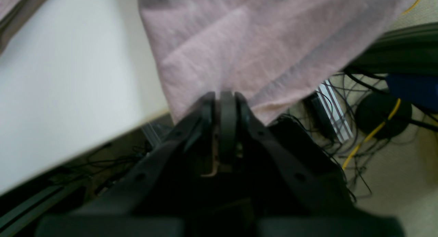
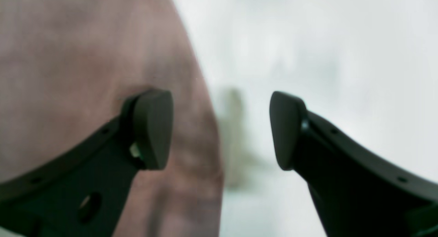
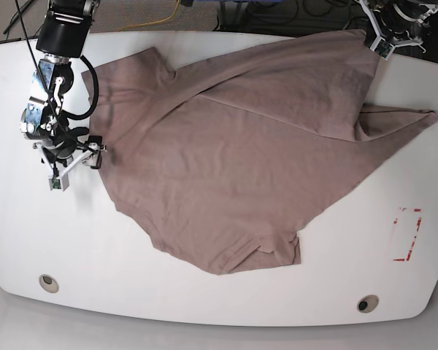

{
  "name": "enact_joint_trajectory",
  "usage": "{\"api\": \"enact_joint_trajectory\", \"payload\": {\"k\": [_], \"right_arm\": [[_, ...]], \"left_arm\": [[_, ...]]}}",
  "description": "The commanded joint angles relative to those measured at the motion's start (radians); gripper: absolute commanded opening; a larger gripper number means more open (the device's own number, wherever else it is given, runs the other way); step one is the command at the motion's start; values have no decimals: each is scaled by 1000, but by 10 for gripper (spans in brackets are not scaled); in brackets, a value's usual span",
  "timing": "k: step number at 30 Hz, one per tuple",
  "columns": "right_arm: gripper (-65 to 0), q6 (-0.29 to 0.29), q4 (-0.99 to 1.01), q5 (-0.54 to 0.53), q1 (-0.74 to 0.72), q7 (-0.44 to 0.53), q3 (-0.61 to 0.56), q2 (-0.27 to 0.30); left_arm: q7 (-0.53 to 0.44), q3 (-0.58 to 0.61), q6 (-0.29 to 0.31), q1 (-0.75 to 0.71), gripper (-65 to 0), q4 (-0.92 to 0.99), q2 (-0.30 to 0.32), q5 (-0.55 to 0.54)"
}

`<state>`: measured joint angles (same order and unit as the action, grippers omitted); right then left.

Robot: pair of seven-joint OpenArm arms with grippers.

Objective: Layout the t-shirt on the table in an organized manner, then fold the t-shirt properly
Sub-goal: 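Pull the t-shirt edge with the right gripper away from the left gripper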

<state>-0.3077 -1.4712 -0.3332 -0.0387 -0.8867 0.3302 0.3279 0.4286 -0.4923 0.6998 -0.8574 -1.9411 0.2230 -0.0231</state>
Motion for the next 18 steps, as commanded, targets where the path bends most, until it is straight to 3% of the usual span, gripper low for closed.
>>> {"api": "enact_joint_trajectory", "payload": {"k": [1,18], "right_arm": [[-225,-2,-19,-8,4,22,14,15],[-225,-6,-19,-8,84,22,59,-14]], "left_arm": [[-10,-9,-2,-12,-650,-11,8,-5],[-10,-9,-2,-6,-650,-11,8,-5]]}}
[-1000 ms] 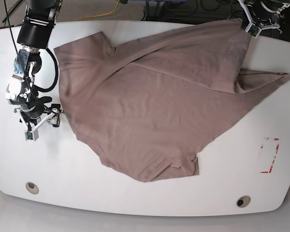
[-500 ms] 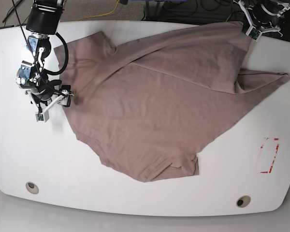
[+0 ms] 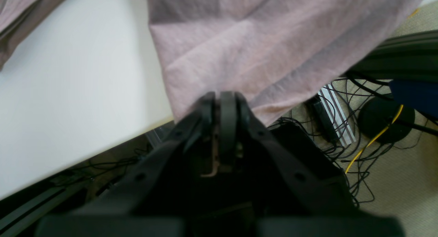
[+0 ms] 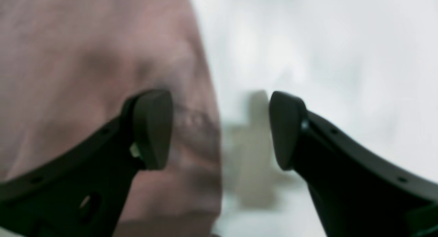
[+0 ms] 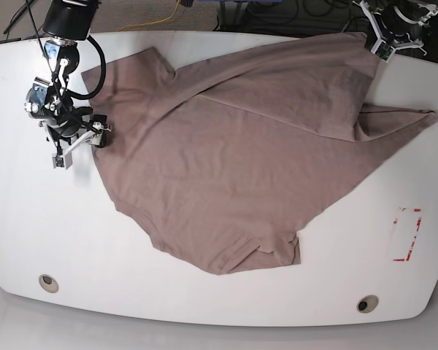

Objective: Layout the t-shirt on the table in an organized manner, then fold the t-shirt properly
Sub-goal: 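Pull the t-shirt edge with the right gripper away from the left gripper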

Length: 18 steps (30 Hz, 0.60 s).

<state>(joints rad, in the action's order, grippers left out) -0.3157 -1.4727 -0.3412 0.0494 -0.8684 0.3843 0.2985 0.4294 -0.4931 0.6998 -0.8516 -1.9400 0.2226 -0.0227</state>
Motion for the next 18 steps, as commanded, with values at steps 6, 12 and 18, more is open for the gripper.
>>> {"api": "enact_joint_trajectory", "payload": {"k": [6,12,18], "right_arm": [[-225,0,-18,0,0,2,3,-28],[-225,0,-18,0,16,-1,2,-60],[-227,0,-19,0,22,-1,0,-92]], "left_arm": [[-11,-8,-2,-11,-650,-12,8,-4],[-11,-8,-2,-10,-650,-12,8,-3],[-11,-8,-2,-7,-650,-12,8,-3]]}}
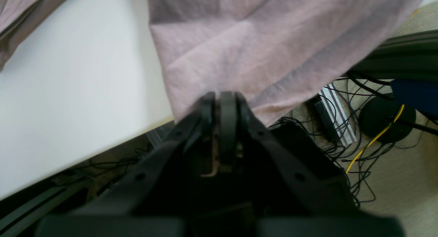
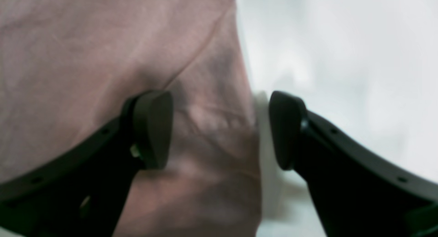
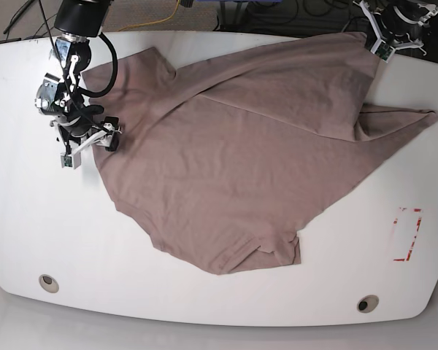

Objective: Layout the t-shirt on the table in an organized manner, then fold the t-shirt properly
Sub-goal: 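Pull the t-shirt edge with the right gripper away from the left gripper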

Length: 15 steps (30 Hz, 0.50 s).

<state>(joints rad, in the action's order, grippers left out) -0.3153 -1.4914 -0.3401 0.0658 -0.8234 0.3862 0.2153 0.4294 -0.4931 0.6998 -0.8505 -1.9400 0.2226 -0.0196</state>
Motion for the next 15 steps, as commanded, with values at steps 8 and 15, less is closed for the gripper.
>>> {"api": "enact_joint_trajectory", "payload": {"k": [8,15], "right_arm": [[-328,0,-1,-1,4,-46,-2,-14],[-610,0,-1,-1,-4,-46,-3,-6]], "left_arm": [[-11,-9,-2,9,-650,-12,8,-4],[-10,-11,-2,40,-650,-12,8,-4]]}}
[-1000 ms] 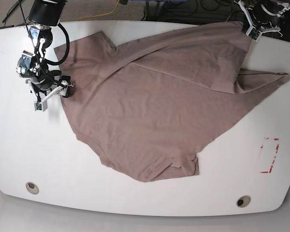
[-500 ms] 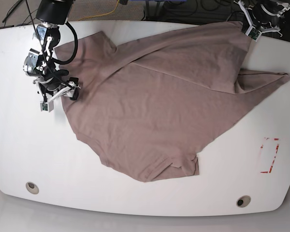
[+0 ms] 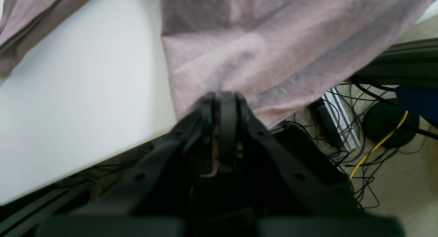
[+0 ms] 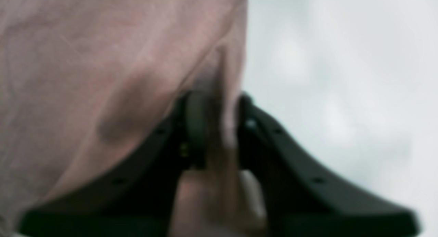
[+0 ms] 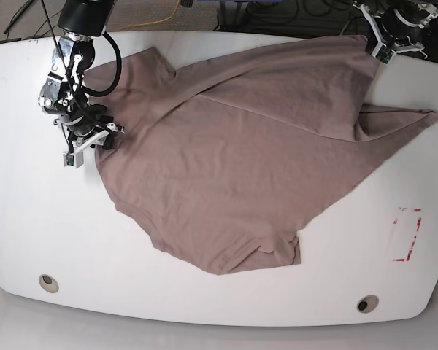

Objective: Layout the t-shirt on the table in an organized manner, then fold the t-shirt properly
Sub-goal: 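Pull the t-shirt edge with the right gripper away from the left gripper, then lift the t-shirt with both grippers and stretch it taut between them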

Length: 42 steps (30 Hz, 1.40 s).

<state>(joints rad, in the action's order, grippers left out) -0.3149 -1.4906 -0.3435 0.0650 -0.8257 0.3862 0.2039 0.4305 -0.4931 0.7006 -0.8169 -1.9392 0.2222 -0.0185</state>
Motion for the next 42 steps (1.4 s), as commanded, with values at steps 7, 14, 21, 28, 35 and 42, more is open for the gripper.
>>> {"api": "enact_joint_trajectory", "payload": {"k": [7,14,21,28,35,42], "right_arm": [[-650,0,-20,2,-21,-44,-3,35],[-650,9,-192,2,-20,-50,-3,41],[-650,7,-278,2,-89,-123,-3,39],[-650,4,-275,2,-184,-143,-3,33],[-650,4,-273,2,-251,-145,-3,38],[-650,4,-258,5,-304,-145,-2,41]], "left_arm": [[69,-77,-2,78,-650,-13,9,-5],[117,-167,-2,195,-650,-13,10,-5],[163,-184,-2,311,-650,-15,75,-7],[219,-143,-2,497,-650,-15,85,-7],[222,-8,-2,621,-650,-16,84,-5],[222,138,-2,709,-650,-18,73,-7]]}}
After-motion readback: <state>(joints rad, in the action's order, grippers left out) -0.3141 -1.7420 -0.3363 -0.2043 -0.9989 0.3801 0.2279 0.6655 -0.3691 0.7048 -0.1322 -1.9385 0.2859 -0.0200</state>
